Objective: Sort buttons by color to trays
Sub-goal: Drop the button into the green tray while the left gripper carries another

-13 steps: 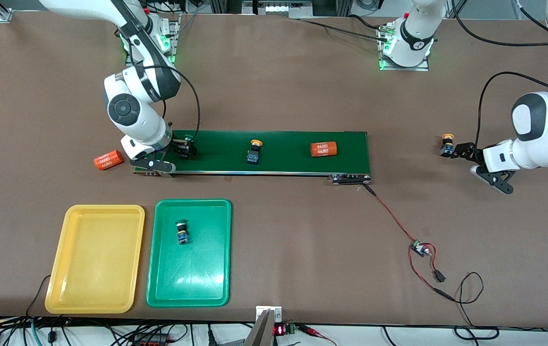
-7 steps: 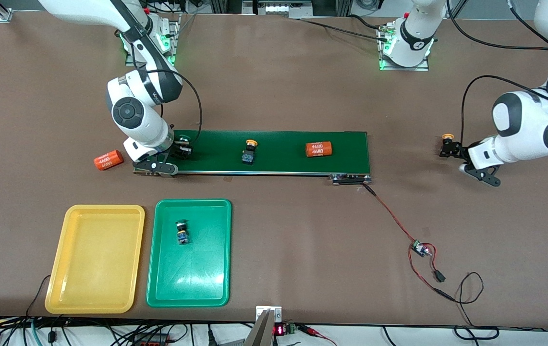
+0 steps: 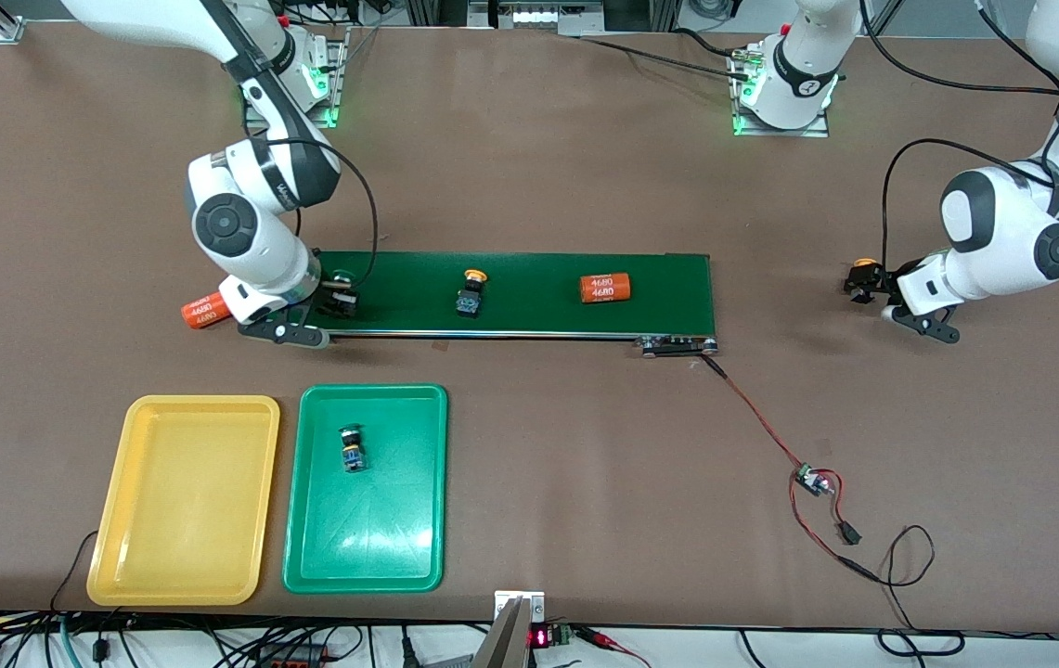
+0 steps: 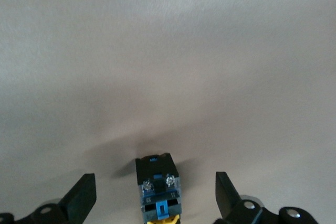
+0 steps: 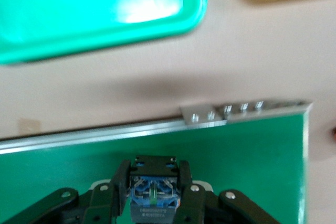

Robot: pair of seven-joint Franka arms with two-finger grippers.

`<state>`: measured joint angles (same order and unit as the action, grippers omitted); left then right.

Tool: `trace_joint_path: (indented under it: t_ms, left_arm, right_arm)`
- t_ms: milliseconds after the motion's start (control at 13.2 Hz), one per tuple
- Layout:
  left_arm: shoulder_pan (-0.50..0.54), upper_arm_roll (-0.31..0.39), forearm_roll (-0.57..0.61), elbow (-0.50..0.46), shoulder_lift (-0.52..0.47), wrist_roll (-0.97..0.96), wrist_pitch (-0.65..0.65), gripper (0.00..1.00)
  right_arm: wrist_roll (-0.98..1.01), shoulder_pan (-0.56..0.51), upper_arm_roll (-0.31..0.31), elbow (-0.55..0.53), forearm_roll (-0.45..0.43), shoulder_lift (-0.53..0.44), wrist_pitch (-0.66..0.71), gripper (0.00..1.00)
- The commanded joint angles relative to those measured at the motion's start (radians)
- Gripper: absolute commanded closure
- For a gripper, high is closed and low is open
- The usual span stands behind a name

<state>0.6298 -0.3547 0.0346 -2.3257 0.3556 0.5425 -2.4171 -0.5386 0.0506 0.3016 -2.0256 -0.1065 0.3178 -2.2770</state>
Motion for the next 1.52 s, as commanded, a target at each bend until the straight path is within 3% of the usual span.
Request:
trace_joint_path:
  t_ms: [0, 379, 682, 1062, 1289, 1365, 1441]
  left_arm:
    - [0.002, -0.001, -0.019, -0.108, -0.049, -0.004, -0.106, 0.08]
    - [-0.010, -0.001, -0.016, -0.123, -0.081, -0.003, -0.099, 1.00]
    - [-0.045, -0.012, -0.015, -0.113, -0.136, -0.009, -0.036, 1.00]
    - [-0.214, -0.023, -0.022, -0.072, -0.248, -0.207, 0.114, 1.00]
    - [-0.303, -0.026, -0.025, -0.040, -0.257, -0.364, 0.124, 1.00]
    - [-0.335, -0.026, -0.025, -0.020, -0.253, -0.407, 0.125, 1.00]
    - [-0.363, -0.026, -0.025, -0.008, -0.248, -0.450, 0.125, 1.00]
  right_arm:
    - [0.099, 0.011, -0.022, 0.164, -0.004, 0.009, 0.099, 0.94]
    - [0.236, 0.011, -0.064, 0.358, -0.012, 0.154, 0.088, 0.93]
    - [0.287, 0.012, -0.097, 0.513, -0.015, 0.314, 0.022, 0.93]
    - [0.308, 0.077, -0.182, 0.538, -0.015, 0.443, -0.201, 0.93]
    - [0.301, 0.135, -0.232, 0.565, -0.015, 0.506, -0.283, 0.92]
    - [0.301, 0.141, -0.239, 0.571, -0.013, 0.512, -0.285, 0.90]
    - [0.301, 0.143, -0.240, 0.571, -0.013, 0.514, -0.285, 0.79]
